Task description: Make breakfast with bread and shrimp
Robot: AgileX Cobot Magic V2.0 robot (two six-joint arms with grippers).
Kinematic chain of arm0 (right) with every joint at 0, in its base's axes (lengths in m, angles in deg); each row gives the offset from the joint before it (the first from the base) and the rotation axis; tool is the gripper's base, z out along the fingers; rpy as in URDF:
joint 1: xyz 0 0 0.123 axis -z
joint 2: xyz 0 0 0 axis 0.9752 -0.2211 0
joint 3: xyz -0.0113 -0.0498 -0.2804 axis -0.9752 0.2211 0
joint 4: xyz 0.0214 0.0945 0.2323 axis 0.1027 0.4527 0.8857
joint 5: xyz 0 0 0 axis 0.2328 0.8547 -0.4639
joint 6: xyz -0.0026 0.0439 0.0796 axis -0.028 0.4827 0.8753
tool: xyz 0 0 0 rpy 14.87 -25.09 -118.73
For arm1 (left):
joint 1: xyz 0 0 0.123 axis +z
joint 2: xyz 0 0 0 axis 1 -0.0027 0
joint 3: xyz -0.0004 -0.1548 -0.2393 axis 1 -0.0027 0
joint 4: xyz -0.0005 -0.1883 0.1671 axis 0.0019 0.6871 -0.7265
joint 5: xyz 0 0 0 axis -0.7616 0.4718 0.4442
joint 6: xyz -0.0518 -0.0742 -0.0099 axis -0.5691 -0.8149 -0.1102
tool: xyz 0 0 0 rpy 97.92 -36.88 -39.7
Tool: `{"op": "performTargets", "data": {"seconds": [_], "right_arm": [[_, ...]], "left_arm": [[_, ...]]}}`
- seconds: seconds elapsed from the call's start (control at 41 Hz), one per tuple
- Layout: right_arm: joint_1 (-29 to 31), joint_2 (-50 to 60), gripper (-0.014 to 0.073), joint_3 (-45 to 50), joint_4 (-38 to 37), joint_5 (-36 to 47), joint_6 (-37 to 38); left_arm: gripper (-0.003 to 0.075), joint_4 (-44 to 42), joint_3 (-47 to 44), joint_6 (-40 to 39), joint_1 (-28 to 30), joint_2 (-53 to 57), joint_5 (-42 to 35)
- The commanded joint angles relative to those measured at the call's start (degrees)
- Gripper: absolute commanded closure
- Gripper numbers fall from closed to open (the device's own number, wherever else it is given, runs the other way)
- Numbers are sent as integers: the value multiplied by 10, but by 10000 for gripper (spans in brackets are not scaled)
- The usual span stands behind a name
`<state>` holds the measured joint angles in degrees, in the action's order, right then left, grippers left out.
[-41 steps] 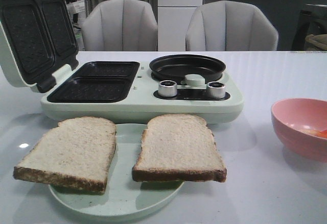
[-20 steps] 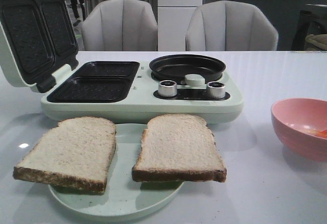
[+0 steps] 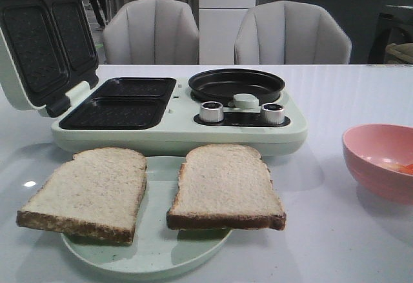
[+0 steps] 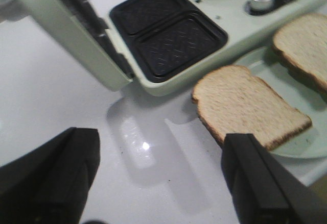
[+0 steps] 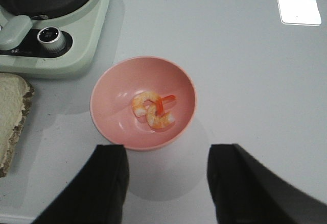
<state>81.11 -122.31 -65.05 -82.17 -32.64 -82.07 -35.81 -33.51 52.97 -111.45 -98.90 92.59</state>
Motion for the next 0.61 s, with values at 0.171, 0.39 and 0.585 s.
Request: {"op": "performTargets", "data": {"seconds": [0.171,0.39,0.585], "right_arm": [[0,-5,125,-19,1,39,-5],[0,-5,125,-19,1,39,-5],[0,-5,125,-19,1,39,-5]], "left_arm": [[181,-213,14,-14,-204,-114,-32],[232,-467,14,-235,-323,-261,1],[245,-630,14,-382,-356,-377,2]]}}
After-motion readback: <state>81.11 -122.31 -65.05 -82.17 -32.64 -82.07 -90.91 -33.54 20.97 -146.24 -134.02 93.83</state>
